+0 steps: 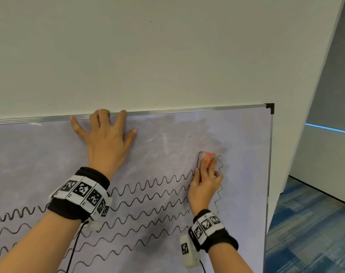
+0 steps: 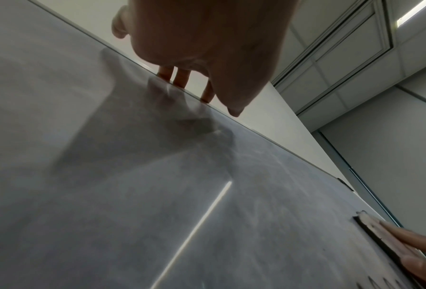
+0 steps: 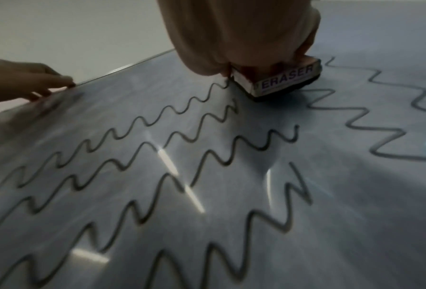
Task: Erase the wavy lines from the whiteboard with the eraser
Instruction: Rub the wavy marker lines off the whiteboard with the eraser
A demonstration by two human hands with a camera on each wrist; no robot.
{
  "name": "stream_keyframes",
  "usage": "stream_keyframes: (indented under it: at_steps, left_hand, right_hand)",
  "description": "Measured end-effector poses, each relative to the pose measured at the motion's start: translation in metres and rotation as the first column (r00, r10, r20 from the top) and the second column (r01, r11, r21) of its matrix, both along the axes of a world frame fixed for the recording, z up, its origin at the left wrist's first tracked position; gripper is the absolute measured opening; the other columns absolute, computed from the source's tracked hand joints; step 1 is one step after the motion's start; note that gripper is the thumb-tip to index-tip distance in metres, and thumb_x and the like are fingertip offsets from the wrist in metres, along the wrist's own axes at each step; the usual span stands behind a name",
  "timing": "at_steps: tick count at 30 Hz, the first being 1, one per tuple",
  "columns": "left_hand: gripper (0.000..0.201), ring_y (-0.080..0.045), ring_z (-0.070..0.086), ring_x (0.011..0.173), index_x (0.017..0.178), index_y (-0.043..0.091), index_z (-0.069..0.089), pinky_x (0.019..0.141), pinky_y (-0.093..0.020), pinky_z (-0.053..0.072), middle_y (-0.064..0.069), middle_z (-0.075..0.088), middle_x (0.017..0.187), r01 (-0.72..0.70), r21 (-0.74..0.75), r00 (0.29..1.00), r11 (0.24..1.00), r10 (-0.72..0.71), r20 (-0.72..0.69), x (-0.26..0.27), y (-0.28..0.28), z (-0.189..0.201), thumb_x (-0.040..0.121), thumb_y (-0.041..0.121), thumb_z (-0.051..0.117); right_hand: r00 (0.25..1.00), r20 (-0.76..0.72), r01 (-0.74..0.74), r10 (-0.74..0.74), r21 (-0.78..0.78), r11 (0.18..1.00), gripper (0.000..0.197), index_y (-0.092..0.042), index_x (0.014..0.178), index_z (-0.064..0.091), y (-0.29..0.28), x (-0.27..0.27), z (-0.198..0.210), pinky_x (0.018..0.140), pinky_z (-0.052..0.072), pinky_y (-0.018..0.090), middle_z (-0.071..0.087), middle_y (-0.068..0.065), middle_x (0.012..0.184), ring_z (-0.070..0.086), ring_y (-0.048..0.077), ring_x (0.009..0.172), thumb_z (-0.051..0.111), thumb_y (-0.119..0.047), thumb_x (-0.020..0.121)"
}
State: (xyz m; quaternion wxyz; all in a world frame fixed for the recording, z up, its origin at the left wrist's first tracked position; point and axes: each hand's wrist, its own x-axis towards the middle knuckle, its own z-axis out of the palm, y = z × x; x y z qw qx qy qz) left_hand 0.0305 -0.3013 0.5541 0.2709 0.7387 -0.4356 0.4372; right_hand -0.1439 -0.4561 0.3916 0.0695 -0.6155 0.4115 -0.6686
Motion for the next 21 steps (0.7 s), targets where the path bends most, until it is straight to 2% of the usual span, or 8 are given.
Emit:
stream_keyframes:
  at_steps: [3, 6, 9, 11, 14, 17, 19, 21]
  left_hand:
    - [0.044, -0.033, 0.037, 0.108, 0.125, 0.016, 0.051, 0.101, -0.073, 0.009, -0.018, 0.044, 0.111, 0.006, -0.006, 1.0, 1.0, -0.006, 0.019, 0.003, 0.001, -0.001, 0.092, 0.045, 0.052]
    - [0.045, -0.033, 0.037, 0.109, 0.127, 0.016, 0.051, 0.101, -0.072, 0.008, -0.019, 0.044, 0.112, 0.015, 0.001, 1.0, 1.0, -0.015, 0.017, 0.003, 0.003, -0.001, 0.092, 0.044, 0.055]
    - [0.046, -0.033, 0.038, 0.11, 0.127, 0.017, 0.051, 0.102, -0.072, 0.008, -0.018, 0.044, 0.113, 0.011, 0.022, 1.0, 1.0, -0.011, 0.004, 0.002, 0.004, 0.001, 0.091, 0.045, 0.054]
    - [0.045, -0.034, 0.038, 0.11, 0.127, 0.017, 0.05, 0.102, -0.072, 0.009, -0.018, 0.044, 0.114, 0.007, 0.034, 1.0, 0.999, -0.007, -0.003, 0.002, 0.003, 0.002, 0.092, 0.045, 0.052]
    - [0.046, -0.034, 0.039, 0.111, 0.127, 0.017, 0.051, 0.102, -0.073, 0.008, -0.018, 0.044, 0.115, 0.008, 0.032, 1.0, 0.999, -0.007, -0.014, 0.001, 0.003, 0.002, 0.091, 0.045, 0.053]
    - [0.046, -0.034, 0.039, 0.111, 0.127, 0.017, 0.051, 0.103, -0.072, 0.008, -0.018, 0.045, 0.114, 0.01, 0.02, 1.0, 1.0, -0.01, -0.013, 0.001, 0.003, 0.001, 0.091, 0.045, 0.053]
    - [0.045, -0.033, 0.039, 0.11, 0.126, 0.017, 0.052, 0.102, -0.072, 0.008, -0.017, 0.045, 0.114, 0.013, 0.021, 1.0, 1.0, -0.013, -0.007, 0.001, 0.004, 0.001, 0.091, 0.044, 0.053]
    - [0.044, -0.033, 0.038, 0.11, 0.126, 0.017, 0.052, 0.102, -0.072, 0.008, -0.017, 0.045, 0.113, 0.019, 0.019, 1.0, 1.0, -0.019, -0.008, 0.001, 0.005, 0.002, 0.091, 0.044, 0.053]
  right_hand:
    - [1.0, -0.006, 0.014, -0.014, 0.005, 1.0, 0.045, -0.019, 0.136, 0.052, -0.008, -0.007, -0.008, 0.079, 0.047, 0.046, 0.037, 0.008, 0.15, 0.037, 0.025, 0.099, 0.053, -0.015, 0.091]
    - [0.989, 0.128, 0.051, -0.075, 0.18, 0.982, 0.049, -0.026, 0.139, 0.042, -0.026, -0.016, -0.002, 0.083, 0.046, 0.052, 0.036, 0.007, 0.151, 0.04, 0.033, 0.1, 0.055, -0.014, 0.094]
    - [0.963, 0.235, 0.041, -0.128, 0.345, 0.938, 0.044, -0.022, 0.138, 0.047, -0.03, -0.012, 0.007, 0.09, 0.043, 0.053, 0.032, 0.002, 0.153, 0.039, 0.032, 0.104, 0.054, -0.016, 0.095]
    - [0.96, 0.25, 0.034, -0.126, 0.342, 0.939, 0.042, -0.02, 0.137, 0.048, -0.021, -0.004, 0.007, 0.09, 0.043, 0.051, 0.032, 0.003, 0.153, 0.038, 0.031, 0.103, 0.054, -0.017, 0.095]
    - [0.982, 0.187, 0.0, -0.042, 0.219, 0.976, 0.05, -0.025, 0.139, 0.039, 0.004, 0.008, -0.01, 0.085, 0.044, 0.041, 0.032, 0.007, 0.152, 0.036, 0.028, 0.102, 0.056, -0.012, 0.094]
    - [0.994, 0.109, 0.0, -0.02, 0.187, 0.982, 0.047, -0.022, 0.138, 0.046, 0.011, 0.001, -0.024, 0.086, 0.043, 0.044, 0.034, 0.008, 0.151, 0.037, 0.03, 0.104, 0.056, -0.012, 0.093]
    - [0.989, 0.14, 0.007, -0.039, 0.225, 0.974, 0.046, -0.021, 0.138, 0.047, -0.003, -0.009, -0.018, 0.088, 0.043, 0.044, 0.035, 0.008, 0.151, 0.04, 0.032, 0.103, 0.056, -0.013, 0.094]
    - [0.966, 0.247, -0.014, -0.074, 0.337, 0.942, 0.045, -0.021, 0.138, 0.046, -0.021, -0.019, -0.007, 0.093, 0.043, 0.045, 0.034, 0.006, 0.152, 0.042, 0.033, 0.105, 0.055, -0.015, 0.095]
